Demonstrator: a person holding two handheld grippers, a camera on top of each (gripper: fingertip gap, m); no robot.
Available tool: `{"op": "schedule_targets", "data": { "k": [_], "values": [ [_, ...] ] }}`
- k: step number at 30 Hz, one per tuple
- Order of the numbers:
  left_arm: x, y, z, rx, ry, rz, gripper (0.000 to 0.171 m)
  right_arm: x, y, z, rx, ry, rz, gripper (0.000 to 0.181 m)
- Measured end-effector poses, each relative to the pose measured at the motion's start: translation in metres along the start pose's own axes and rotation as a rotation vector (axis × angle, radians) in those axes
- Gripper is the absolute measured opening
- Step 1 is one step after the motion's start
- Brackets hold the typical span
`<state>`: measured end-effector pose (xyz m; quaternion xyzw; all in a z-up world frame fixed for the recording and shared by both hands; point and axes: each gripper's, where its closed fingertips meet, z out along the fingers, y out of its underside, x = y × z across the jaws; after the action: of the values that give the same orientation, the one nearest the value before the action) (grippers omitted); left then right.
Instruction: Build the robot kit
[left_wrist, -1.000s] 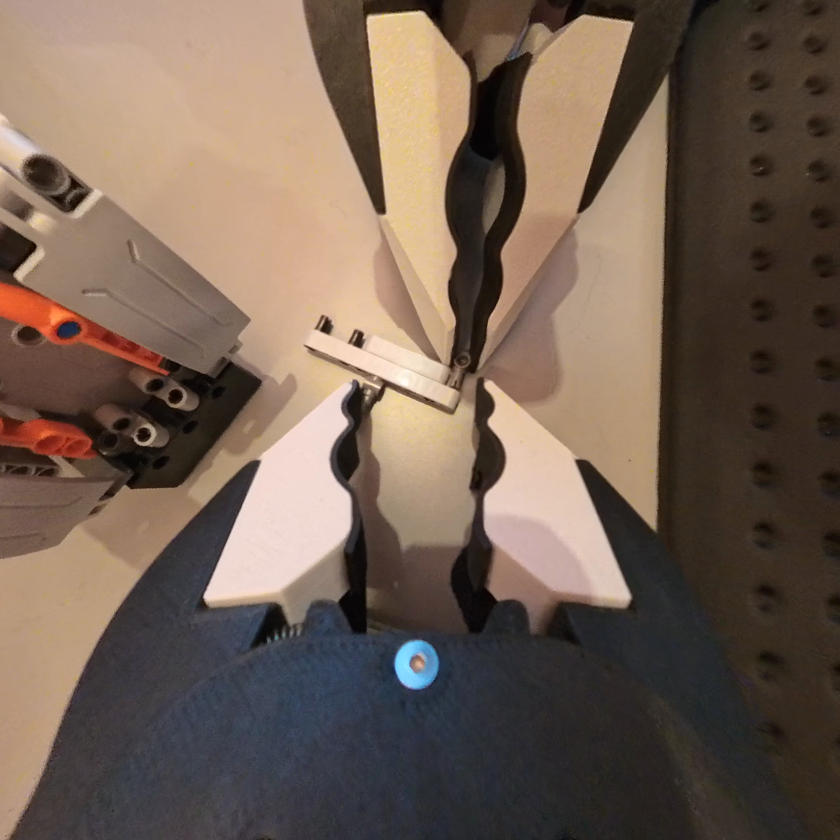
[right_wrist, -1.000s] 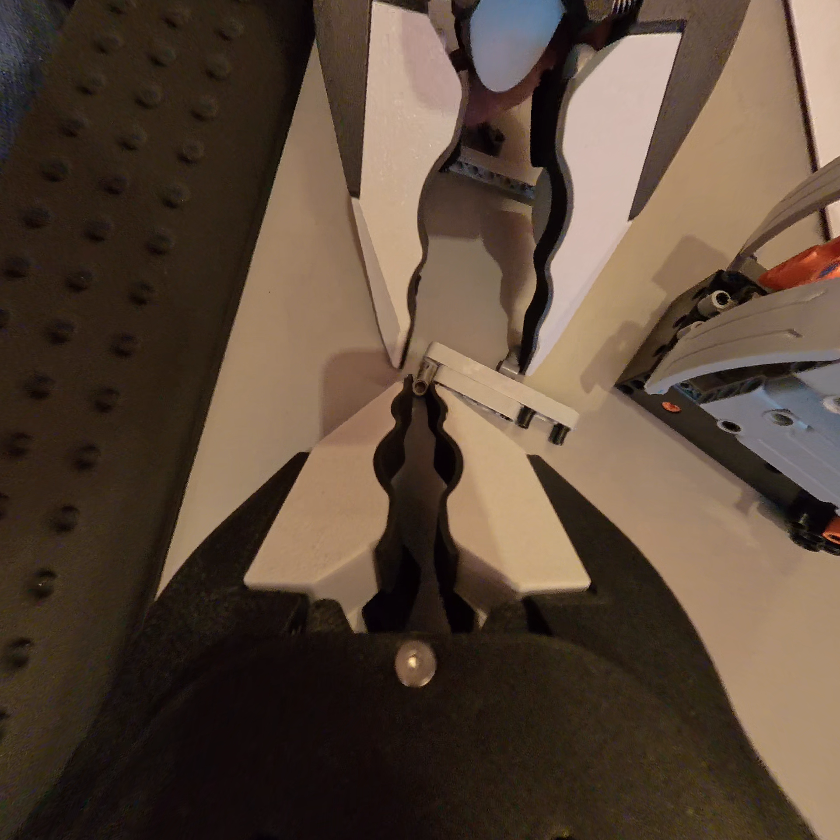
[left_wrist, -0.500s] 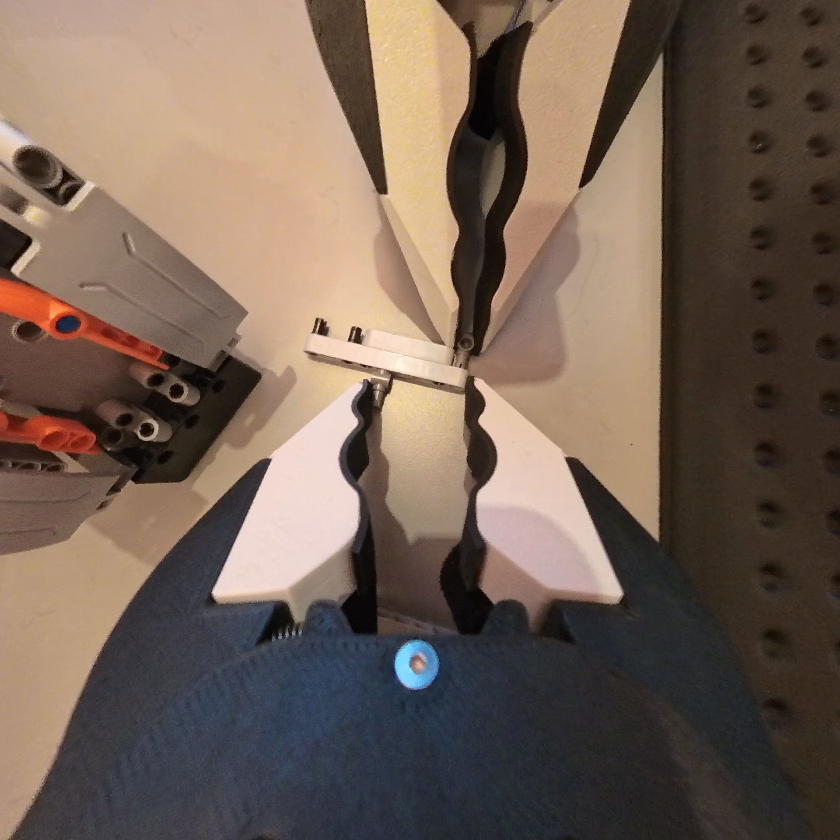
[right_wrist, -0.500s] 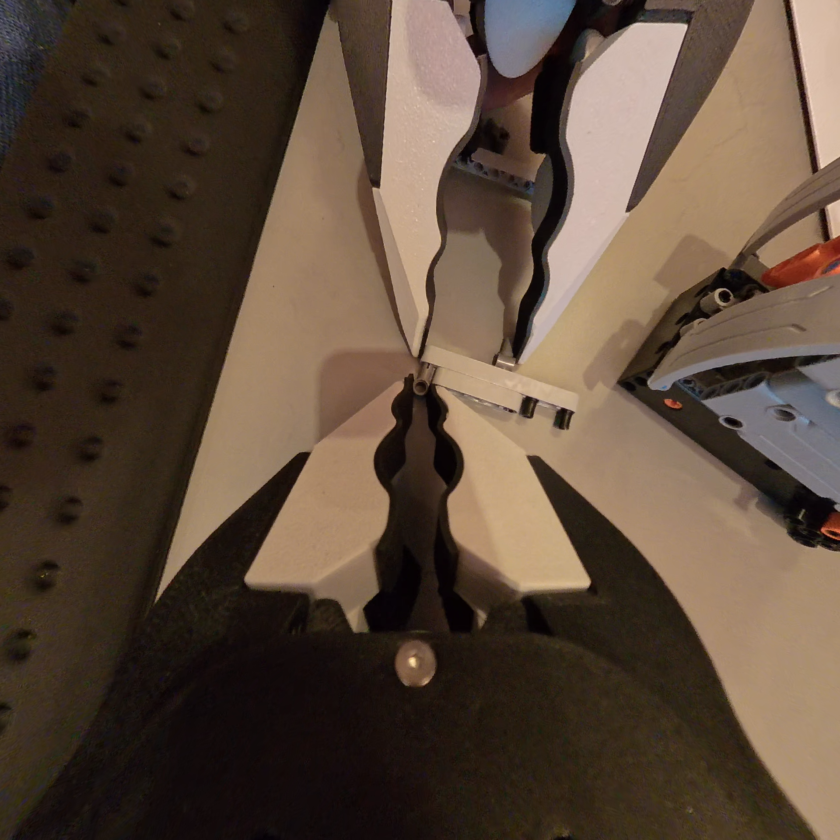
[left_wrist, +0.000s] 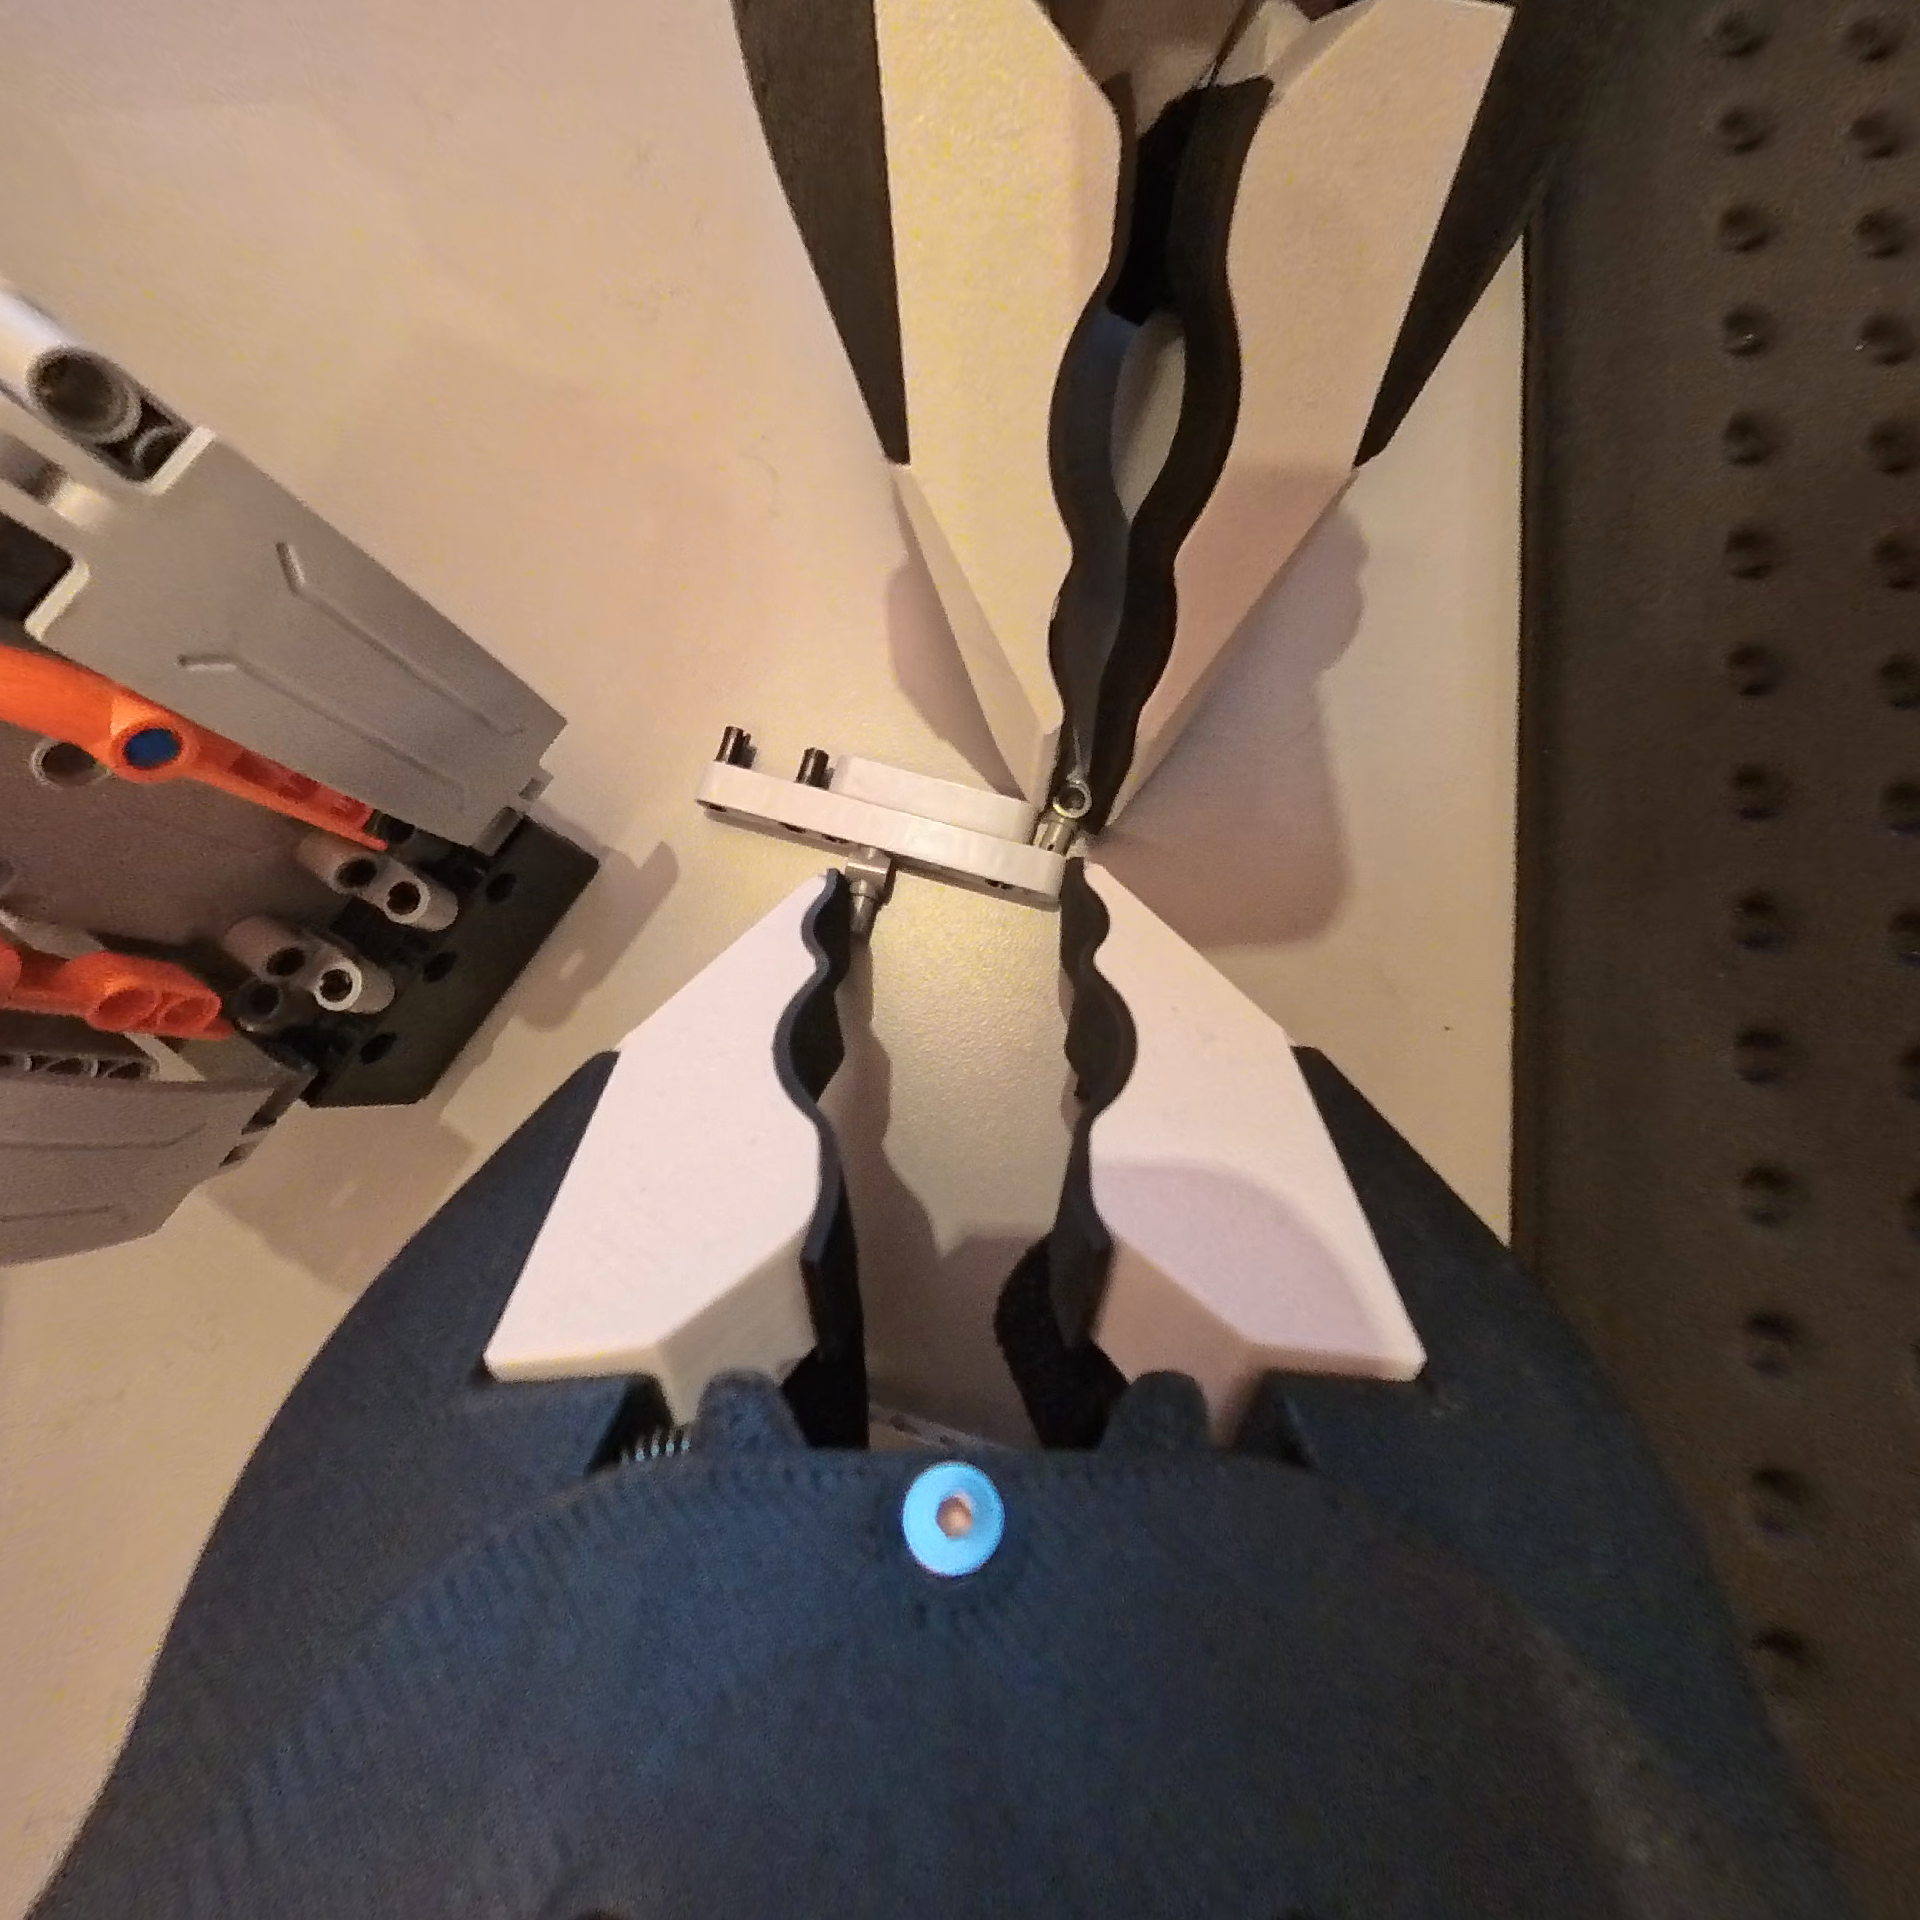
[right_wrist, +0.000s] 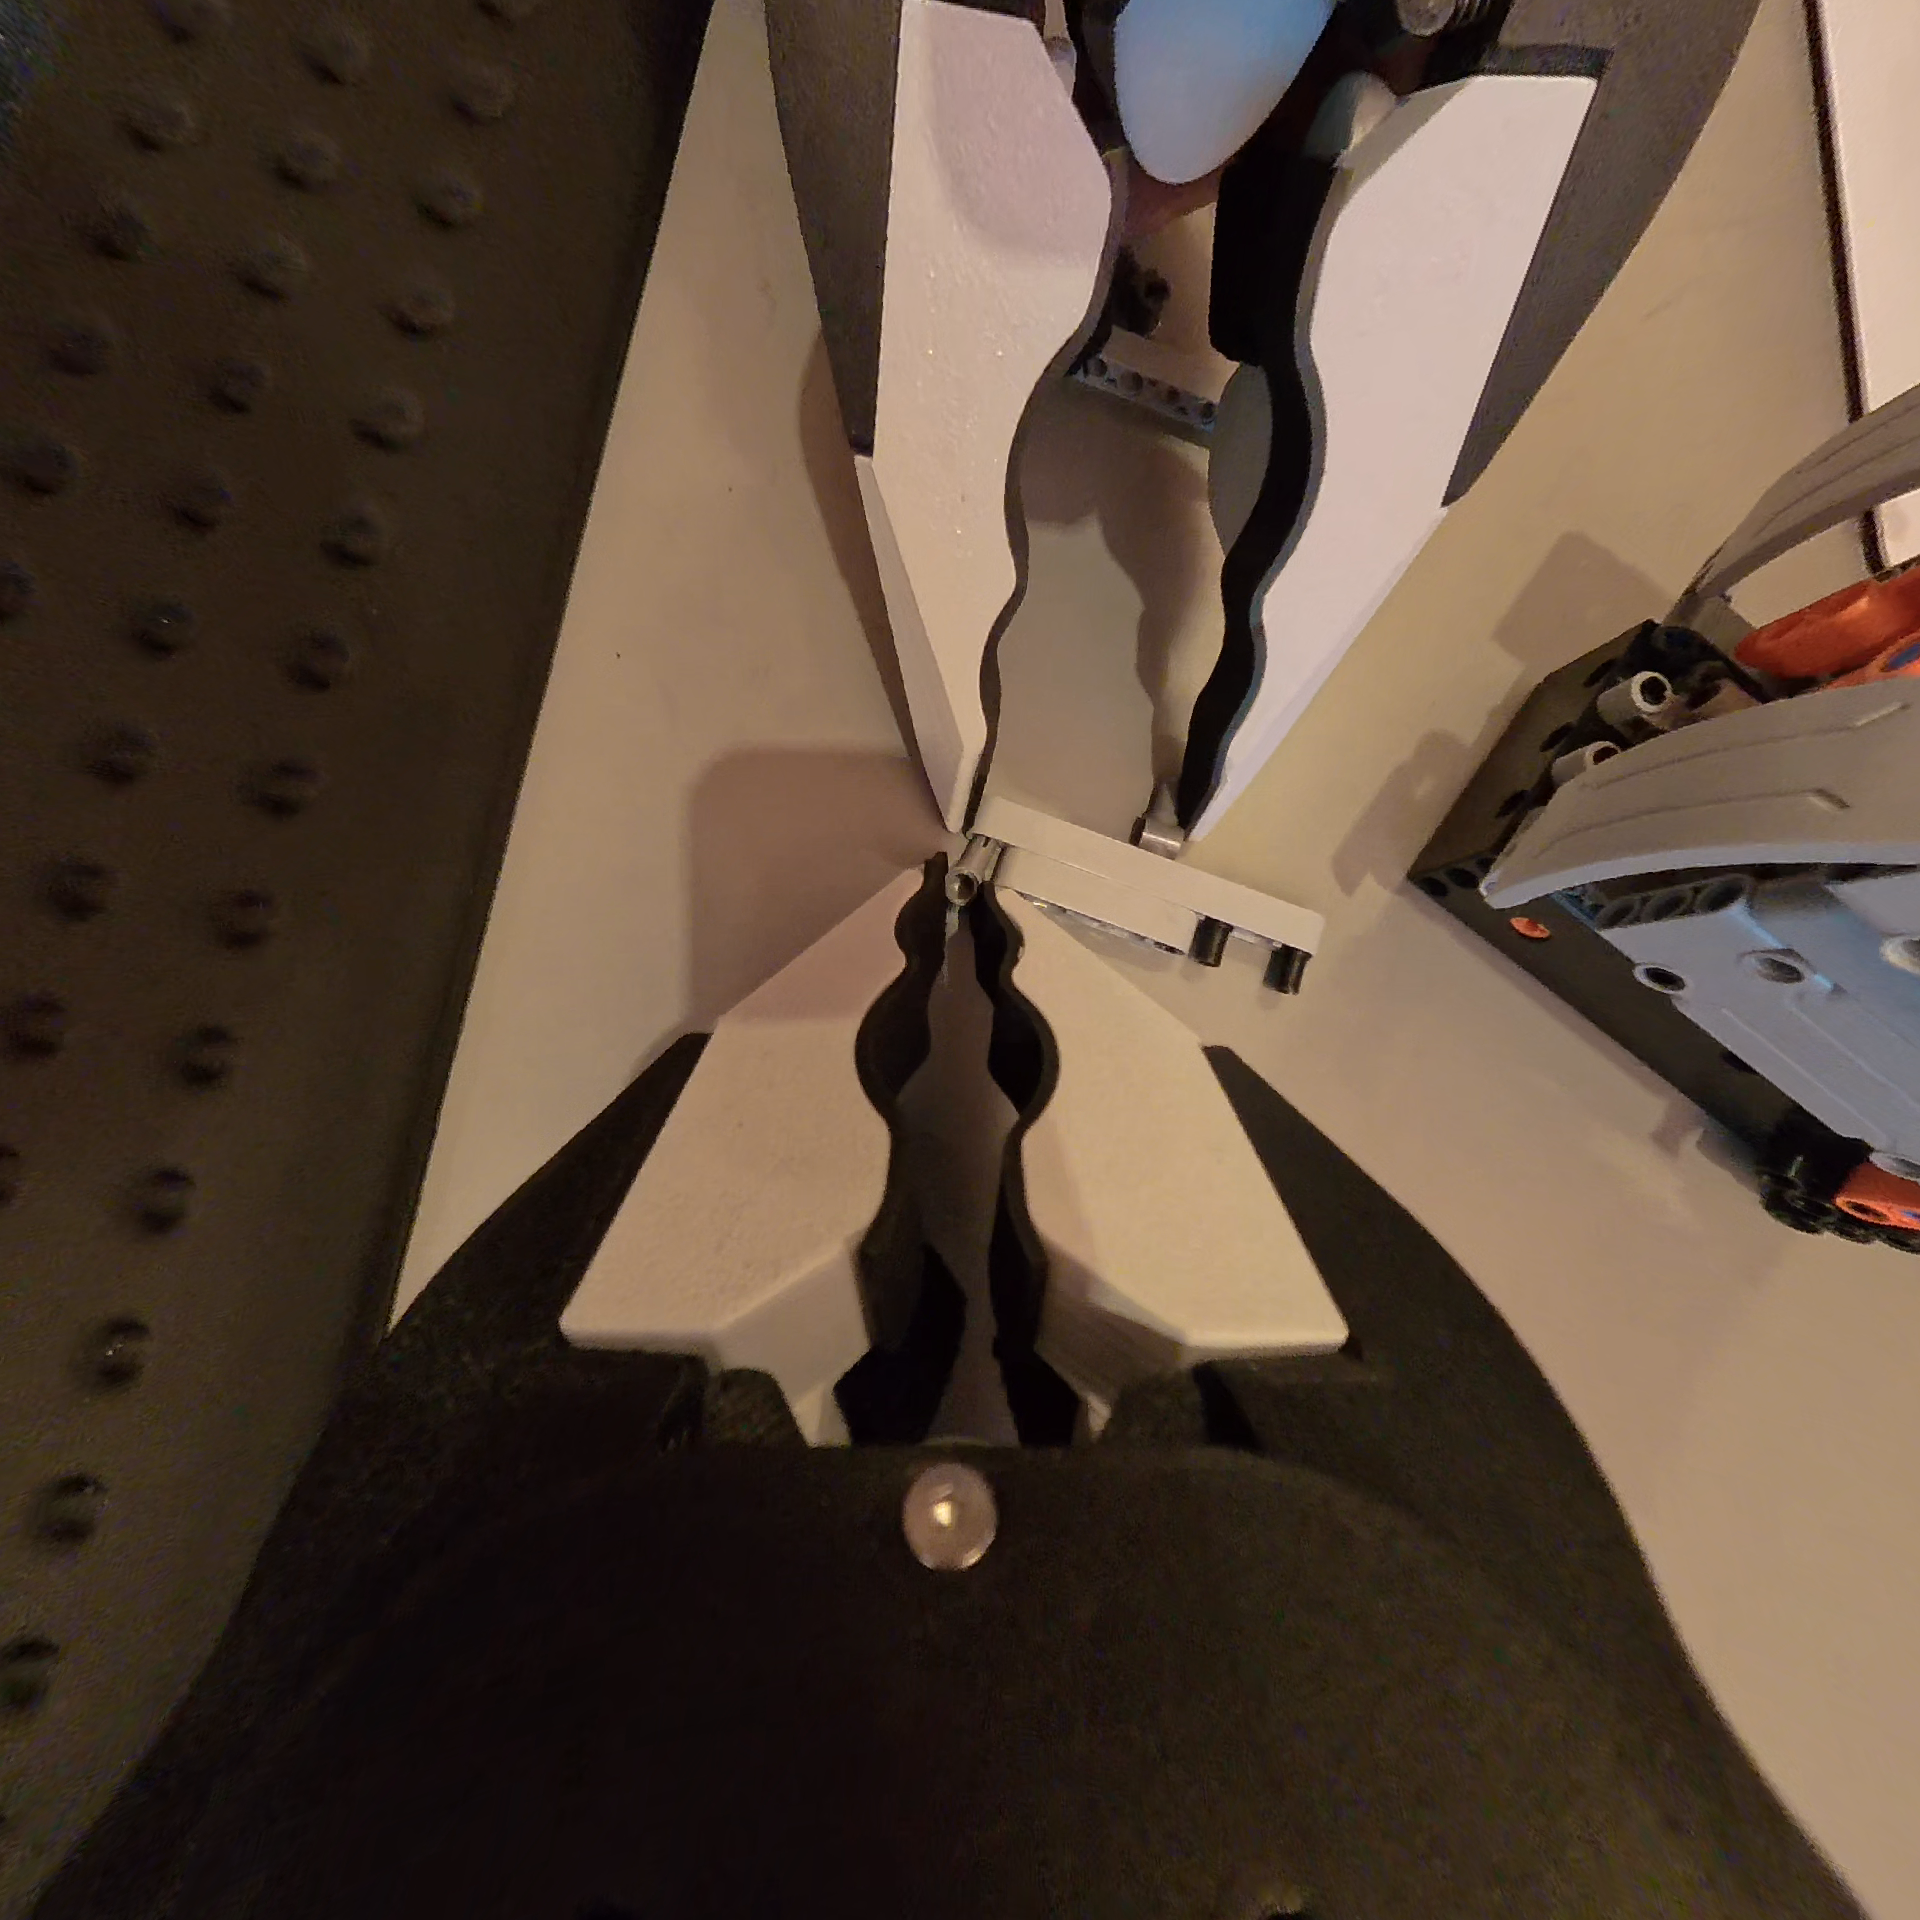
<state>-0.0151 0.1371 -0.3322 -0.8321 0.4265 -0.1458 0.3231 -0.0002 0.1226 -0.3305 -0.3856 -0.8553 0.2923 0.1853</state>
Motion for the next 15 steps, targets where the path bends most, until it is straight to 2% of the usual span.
{"op": "schedule_targets", "data": {
  "k": [15],
  "values": [
    [-0.0004, -0.0022, 0.0017, 0.002, -0.009, 0.010, 0.039, 0.0006, -0.0004, 0.0005, -0.052, -0.035, -0.067, 0.002]
  ]
}}
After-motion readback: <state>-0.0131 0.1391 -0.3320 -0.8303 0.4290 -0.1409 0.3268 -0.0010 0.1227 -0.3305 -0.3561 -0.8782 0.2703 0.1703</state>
